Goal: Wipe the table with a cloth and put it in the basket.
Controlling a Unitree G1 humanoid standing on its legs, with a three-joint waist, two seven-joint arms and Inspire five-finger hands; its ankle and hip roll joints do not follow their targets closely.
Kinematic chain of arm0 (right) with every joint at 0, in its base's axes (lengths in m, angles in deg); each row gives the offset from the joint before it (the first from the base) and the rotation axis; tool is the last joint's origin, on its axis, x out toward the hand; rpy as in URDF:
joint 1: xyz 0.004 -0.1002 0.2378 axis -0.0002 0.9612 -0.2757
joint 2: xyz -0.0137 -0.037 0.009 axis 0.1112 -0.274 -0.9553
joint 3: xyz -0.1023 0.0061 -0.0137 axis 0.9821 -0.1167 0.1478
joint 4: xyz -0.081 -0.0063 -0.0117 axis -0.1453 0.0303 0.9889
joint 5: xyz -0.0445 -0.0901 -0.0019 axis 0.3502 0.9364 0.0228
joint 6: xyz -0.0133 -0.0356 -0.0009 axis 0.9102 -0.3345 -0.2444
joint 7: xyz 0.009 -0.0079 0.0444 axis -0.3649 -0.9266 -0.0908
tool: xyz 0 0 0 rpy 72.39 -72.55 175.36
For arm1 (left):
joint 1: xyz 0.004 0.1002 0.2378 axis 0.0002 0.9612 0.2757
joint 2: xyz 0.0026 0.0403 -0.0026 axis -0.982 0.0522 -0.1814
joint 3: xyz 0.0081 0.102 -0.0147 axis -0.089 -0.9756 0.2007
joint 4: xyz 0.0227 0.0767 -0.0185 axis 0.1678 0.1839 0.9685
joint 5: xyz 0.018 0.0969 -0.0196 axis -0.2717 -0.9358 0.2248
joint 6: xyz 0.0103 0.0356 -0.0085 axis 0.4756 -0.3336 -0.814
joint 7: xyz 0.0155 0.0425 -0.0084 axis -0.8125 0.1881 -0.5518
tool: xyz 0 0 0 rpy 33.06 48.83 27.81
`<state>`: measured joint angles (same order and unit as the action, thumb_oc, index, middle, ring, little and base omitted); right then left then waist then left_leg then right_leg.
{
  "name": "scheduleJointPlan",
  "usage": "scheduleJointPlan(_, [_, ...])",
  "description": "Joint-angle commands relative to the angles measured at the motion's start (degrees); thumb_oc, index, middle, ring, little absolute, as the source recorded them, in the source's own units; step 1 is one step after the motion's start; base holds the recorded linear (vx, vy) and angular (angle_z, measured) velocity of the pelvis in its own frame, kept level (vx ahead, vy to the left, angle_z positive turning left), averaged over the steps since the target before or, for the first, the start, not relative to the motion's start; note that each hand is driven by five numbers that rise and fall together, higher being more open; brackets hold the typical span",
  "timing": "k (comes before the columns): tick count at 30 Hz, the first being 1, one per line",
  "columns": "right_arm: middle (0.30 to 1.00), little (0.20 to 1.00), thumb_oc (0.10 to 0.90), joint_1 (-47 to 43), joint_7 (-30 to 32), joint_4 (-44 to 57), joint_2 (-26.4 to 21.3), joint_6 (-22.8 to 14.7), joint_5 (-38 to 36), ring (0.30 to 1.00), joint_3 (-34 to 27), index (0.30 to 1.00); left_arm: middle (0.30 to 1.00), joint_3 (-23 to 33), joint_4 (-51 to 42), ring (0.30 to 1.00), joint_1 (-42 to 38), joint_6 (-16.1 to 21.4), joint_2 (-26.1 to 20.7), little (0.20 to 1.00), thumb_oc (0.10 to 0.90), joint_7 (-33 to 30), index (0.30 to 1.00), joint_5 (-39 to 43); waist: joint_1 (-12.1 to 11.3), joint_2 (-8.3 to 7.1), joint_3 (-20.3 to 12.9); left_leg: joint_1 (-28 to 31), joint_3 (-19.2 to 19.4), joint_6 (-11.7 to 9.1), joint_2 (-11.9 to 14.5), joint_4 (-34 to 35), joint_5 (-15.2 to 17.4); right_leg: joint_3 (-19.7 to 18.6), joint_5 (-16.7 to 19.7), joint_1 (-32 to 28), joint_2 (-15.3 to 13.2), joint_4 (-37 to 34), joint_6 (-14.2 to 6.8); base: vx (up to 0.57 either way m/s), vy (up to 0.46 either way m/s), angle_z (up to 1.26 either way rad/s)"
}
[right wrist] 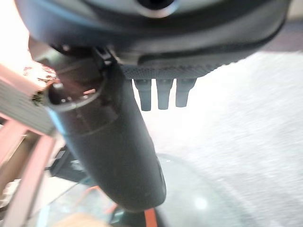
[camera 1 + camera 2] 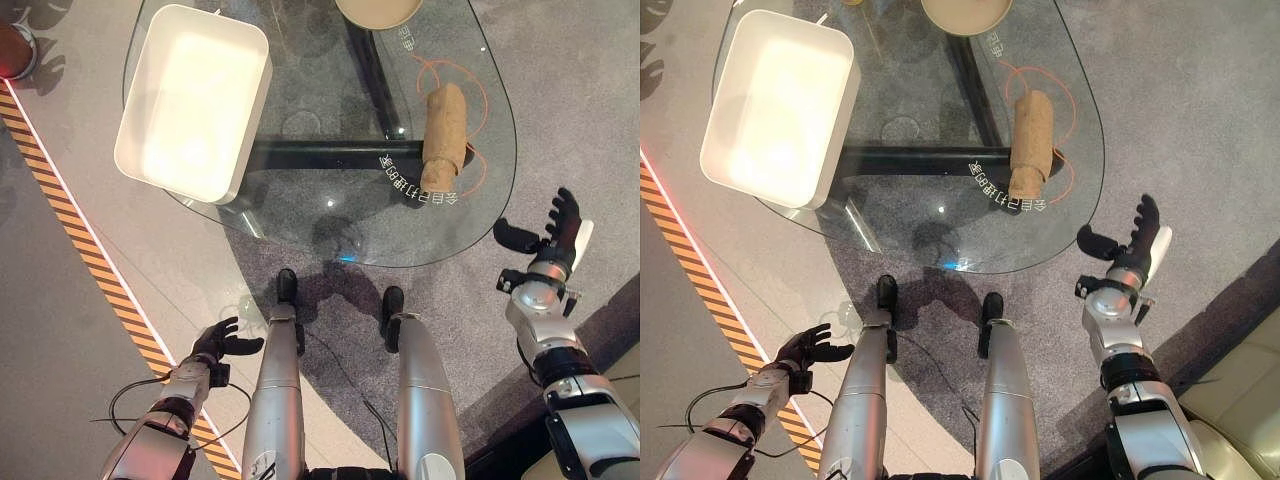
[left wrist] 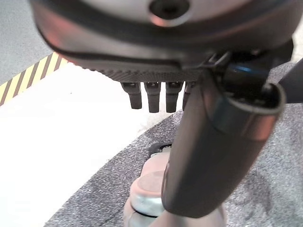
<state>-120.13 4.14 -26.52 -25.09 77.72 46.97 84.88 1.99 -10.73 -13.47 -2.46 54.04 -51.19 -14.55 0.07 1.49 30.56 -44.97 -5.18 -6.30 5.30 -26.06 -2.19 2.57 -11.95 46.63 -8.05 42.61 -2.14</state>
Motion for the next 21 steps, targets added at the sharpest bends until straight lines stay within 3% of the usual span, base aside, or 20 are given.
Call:
scheduleJointPlan(1, [0.9, 0.9, 0.8, -3.17, 3.28, 6.19, -7.89, -1.84, 0.9, 0.9, 0.88, 0.9, 0.9, -0.15, 0.27, 0.9, 4.41, -0.8, -2.56, 0.9, 0.8, -0.71, 0.9, 0.97, 0.0, 0.06, -0.76, 0.16, 2.38, 4.32, -0.74, -9.78, 7.03, -0.28, 6.56, -2.94, -0.85, -6.33, 0.12, 0.0, 0.0, 0.0])
scheduleJointPlan(12, [0.9, 0.9, 0.8, -10.85, 3.38, 10.79, -7.42, 3.35, 4.29, 0.9, 5.59, 0.9, 0.9, -0.6, -0.03, 0.9, 4.22, -1.0, -1.49, 0.9, 0.8, -0.72, 0.9, 0.52, -0.79, 1.05, -0.76, 1.19, 2.68, 4.16, -1.02, -7.7, 6.44, -0.05, 6.01, -3.37, -1.05, -7.0, 0.6, 0.0, 0.009, 0.0])
scheduleJointPlan(21, [0.9, 0.9, 0.8, -14.9, 1.65, 7.8, -6.71, 8.19, 4.76, 0.9, 9.33, 0.9, 0.9, -1.46, -0.43, 0.9, 4.07, -0.78, -0.3, 0.9, 0.8, -1.33, 0.9, 0.35, -1.59, 1.51, -0.76, 1.78, 2.98, 4.27, -1.24, -6.93, 6.24, 0.4, 6.03, -3.73, -1.46, -7.4, 0.85, 0.0, 0.0, 0.0])
